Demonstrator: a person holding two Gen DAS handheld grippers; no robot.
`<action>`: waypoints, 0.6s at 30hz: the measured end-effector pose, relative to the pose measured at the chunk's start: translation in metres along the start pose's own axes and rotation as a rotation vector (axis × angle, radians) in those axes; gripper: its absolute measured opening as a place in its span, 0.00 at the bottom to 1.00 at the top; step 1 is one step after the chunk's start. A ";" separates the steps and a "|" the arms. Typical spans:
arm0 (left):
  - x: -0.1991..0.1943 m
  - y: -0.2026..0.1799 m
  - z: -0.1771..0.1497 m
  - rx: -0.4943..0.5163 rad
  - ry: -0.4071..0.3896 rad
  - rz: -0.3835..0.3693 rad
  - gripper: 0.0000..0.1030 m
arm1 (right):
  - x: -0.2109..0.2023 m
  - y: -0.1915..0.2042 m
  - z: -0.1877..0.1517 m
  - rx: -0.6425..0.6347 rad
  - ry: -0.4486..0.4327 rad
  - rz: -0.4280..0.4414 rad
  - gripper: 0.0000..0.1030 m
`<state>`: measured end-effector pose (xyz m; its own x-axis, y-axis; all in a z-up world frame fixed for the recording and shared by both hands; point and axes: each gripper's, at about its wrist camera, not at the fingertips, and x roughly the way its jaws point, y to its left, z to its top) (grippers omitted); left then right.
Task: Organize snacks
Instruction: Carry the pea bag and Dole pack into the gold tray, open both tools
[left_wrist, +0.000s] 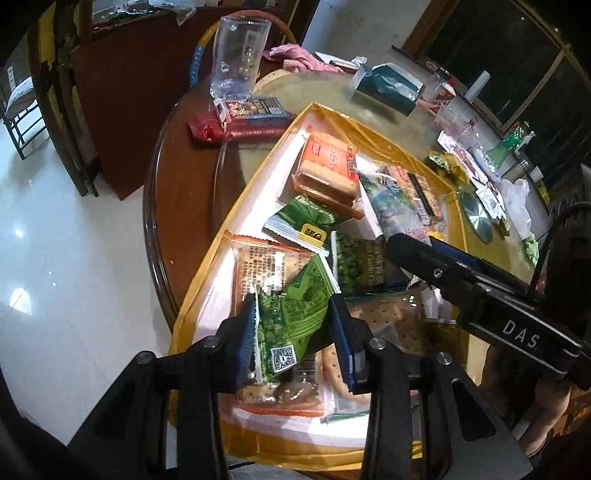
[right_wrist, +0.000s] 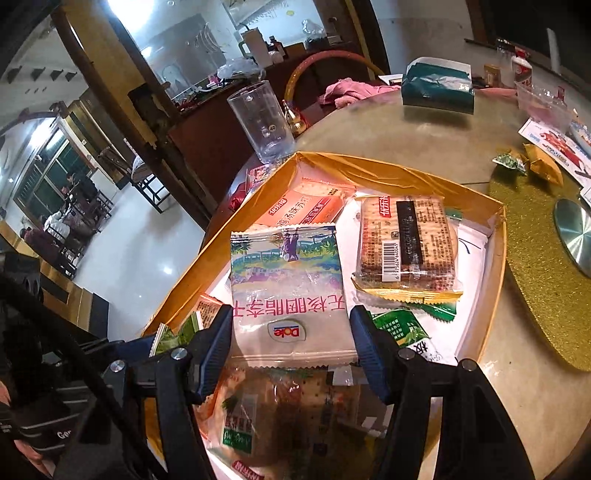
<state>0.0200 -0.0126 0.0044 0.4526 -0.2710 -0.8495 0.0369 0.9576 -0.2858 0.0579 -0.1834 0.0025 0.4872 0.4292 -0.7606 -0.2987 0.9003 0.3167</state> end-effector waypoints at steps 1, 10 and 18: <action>0.003 0.001 0.000 -0.003 0.008 0.002 0.39 | 0.002 0.000 0.000 0.004 0.005 -0.002 0.63; -0.020 -0.015 -0.002 0.015 -0.061 -0.063 0.78 | -0.019 -0.012 -0.005 0.077 -0.023 0.092 0.68; -0.048 -0.089 -0.007 0.155 -0.132 -0.214 0.82 | -0.112 -0.069 -0.029 0.176 -0.187 0.171 0.74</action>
<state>-0.0110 -0.0854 0.0679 0.5314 -0.4632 -0.7093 0.2754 0.8863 -0.3724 0.0005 -0.2957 0.0490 0.5900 0.5664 -0.5754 -0.2501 0.8058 0.5368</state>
